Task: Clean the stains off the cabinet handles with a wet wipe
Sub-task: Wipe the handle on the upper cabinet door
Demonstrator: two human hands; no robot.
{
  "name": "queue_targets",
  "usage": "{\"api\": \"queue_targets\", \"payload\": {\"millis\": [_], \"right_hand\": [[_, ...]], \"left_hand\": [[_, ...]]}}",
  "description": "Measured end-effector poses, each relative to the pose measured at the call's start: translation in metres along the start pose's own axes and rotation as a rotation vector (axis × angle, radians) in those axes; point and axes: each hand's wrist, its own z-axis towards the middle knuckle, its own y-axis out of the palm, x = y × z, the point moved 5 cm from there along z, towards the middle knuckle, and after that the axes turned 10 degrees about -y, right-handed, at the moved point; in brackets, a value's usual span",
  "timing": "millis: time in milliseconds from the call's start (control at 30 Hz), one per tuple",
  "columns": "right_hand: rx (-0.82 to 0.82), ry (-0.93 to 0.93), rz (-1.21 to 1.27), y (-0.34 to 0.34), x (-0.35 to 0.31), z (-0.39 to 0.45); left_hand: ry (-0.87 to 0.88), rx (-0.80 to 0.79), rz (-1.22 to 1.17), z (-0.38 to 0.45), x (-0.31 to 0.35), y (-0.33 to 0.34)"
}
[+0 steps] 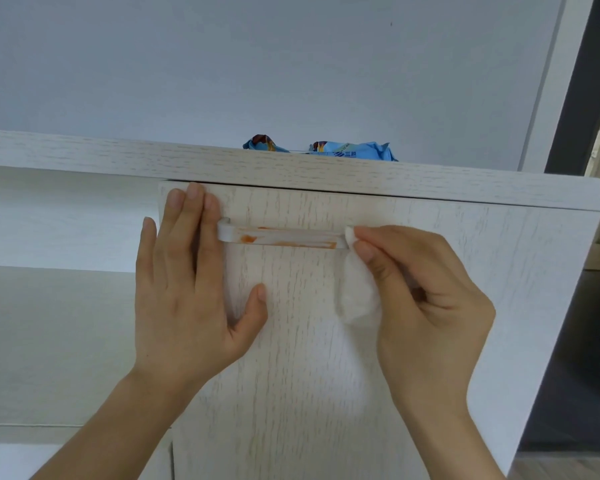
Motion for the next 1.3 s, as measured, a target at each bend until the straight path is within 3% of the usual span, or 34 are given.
{"api": "queue_targets", "payload": {"millis": [267, 733, 1300], "right_hand": [[-0.062, -0.233, -0.161, -0.001, -0.004, 0.002], [-0.126, -0.479, -0.38, 0.007, -0.011, 0.003], [-0.084, -0.358, -0.284, 0.01, -0.015, 0.005]], "left_hand": [[-0.003, -0.003, 0.0, 0.001, 0.001, 0.0], [0.005, 0.014, 0.027, 0.0, 0.001, 0.0], [0.014, 0.02, 0.019, 0.0, 0.0, 0.0]]}}
